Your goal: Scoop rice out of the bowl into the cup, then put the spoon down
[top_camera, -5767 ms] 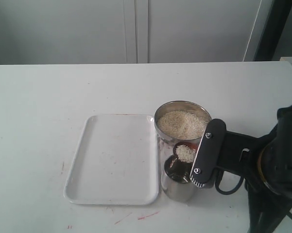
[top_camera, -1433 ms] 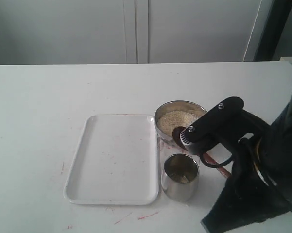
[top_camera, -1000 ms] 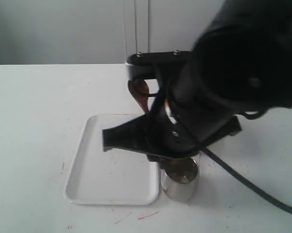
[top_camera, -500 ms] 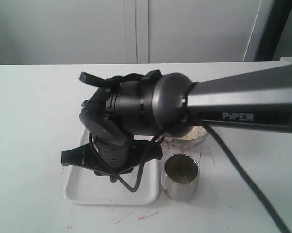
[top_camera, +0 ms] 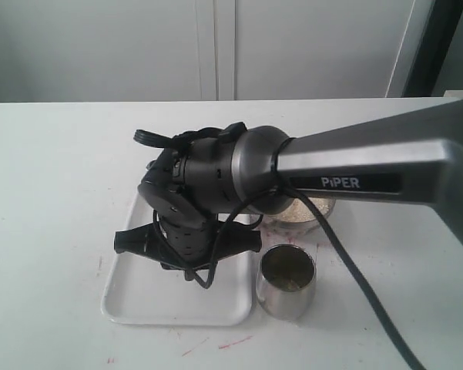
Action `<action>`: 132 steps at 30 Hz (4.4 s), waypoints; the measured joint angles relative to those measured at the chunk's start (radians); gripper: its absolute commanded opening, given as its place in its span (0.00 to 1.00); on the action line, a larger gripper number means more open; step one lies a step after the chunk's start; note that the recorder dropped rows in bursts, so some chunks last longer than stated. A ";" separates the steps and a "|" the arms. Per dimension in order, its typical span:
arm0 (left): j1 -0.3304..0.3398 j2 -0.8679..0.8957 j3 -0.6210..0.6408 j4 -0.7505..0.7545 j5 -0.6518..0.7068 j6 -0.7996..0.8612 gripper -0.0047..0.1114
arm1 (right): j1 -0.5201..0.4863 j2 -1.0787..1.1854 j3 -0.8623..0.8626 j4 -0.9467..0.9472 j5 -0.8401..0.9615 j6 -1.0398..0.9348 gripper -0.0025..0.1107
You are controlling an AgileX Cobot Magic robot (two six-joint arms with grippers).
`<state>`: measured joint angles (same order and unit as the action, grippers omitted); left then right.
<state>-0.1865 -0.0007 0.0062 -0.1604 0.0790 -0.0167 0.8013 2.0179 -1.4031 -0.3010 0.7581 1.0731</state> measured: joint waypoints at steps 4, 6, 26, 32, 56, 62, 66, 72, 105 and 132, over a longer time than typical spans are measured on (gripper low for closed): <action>0.000 0.000 0.000 0.000 0.000 0.000 0.16 | -0.004 0.000 -0.008 0.000 0.002 0.000 0.02; 0.000 0.000 0.000 0.000 0.000 0.000 0.16 | -0.004 0.000 -0.008 0.000 0.009 0.000 0.02; 0.000 0.000 0.000 0.000 0.000 0.000 0.16 | -0.004 0.002 -0.008 0.046 0.031 -0.054 0.02; 0.000 0.000 0.000 0.000 0.000 0.000 0.16 | -0.006 0.047 -0.026 0.052 -0.017 -0.054 0.02; 0.000 0.000 0.000 0.000 0.000 0.000 0.16 | -0.006 0.068 -0.028 0.060 -0.042 -0.069 0.30; 0.000 0.000 0.000 0.000 0.000 0.000 0.16 | -0.006 -0.023 -0.028 0.060 -0.007 -0.112 0.30; 0.000 0.000 0.000 0.000 0.000 0.000 0.16 | -0.004 -0.114 -0.028 0.040 0.076 -0.225 0.28; 0.000 0.000 0.000 0.000 0.000 0.000 0.16 | -0.004 -0.247 -0.009 -0.046 0.319 -0.428 0.16; 0.000 0.000 0.000 0.000 0.000 0.000 0.16 | 0.071 -1.215 0.399 -0.042 0.467 -0.540 0.02; 0.000 0.000 0.000 0.000 0.000 0.000 0.16 | -0.437 -1.612 1.014 -0.055 -0.396 -0.542 0.02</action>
<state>-0.1865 -0.0007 0.0062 -0.1604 0.0790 -0.0167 0.3643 0.4059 -0.3894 -0.3564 0.3623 0.5311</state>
